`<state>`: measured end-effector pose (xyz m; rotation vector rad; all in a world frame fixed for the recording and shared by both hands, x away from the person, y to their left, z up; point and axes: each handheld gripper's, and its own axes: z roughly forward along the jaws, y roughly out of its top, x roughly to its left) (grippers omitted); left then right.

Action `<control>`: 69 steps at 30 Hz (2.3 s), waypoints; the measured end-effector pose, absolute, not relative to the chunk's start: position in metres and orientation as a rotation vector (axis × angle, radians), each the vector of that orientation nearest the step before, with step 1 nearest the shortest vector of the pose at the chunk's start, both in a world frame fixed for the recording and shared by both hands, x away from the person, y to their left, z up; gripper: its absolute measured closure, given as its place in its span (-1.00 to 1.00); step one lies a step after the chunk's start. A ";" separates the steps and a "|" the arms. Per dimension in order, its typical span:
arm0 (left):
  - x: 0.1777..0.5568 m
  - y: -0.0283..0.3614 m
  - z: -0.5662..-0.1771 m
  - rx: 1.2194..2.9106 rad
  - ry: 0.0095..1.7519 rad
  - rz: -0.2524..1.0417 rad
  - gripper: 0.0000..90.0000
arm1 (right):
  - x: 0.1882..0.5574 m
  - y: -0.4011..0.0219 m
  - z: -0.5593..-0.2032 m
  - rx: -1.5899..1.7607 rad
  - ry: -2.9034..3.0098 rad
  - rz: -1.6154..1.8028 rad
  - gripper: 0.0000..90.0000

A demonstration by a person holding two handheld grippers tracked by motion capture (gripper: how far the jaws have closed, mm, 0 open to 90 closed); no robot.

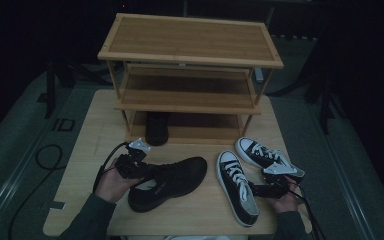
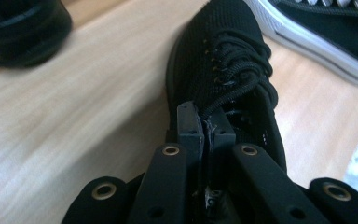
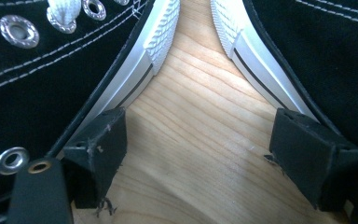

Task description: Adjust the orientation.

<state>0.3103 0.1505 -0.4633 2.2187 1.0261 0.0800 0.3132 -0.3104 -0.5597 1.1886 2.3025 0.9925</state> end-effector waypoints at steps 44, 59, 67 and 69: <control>0.320 0.184 -0.448 2.085 1.089 0.257 0.45 | 0.313 -0.310 -0.560 1.190 2.302 0.993 -0.58; 0.300 0.222 -0.465 2.091 1.192 0.327 1.00 | 0.313 -0.310 -0.560 1.188 2.303 0.993 -0.58; 0.290 0.230 -0.487 2.111 1.245 0.294 1.00 | 0.313 -0.310 -0.560 1.188 2.303 0.993 -0.58; 0.286 0.231 -0.494 2.117 1.253 0.280 1.00 | 0.313 -0.310 -0.560 1.188 2.303 0.993 -0.58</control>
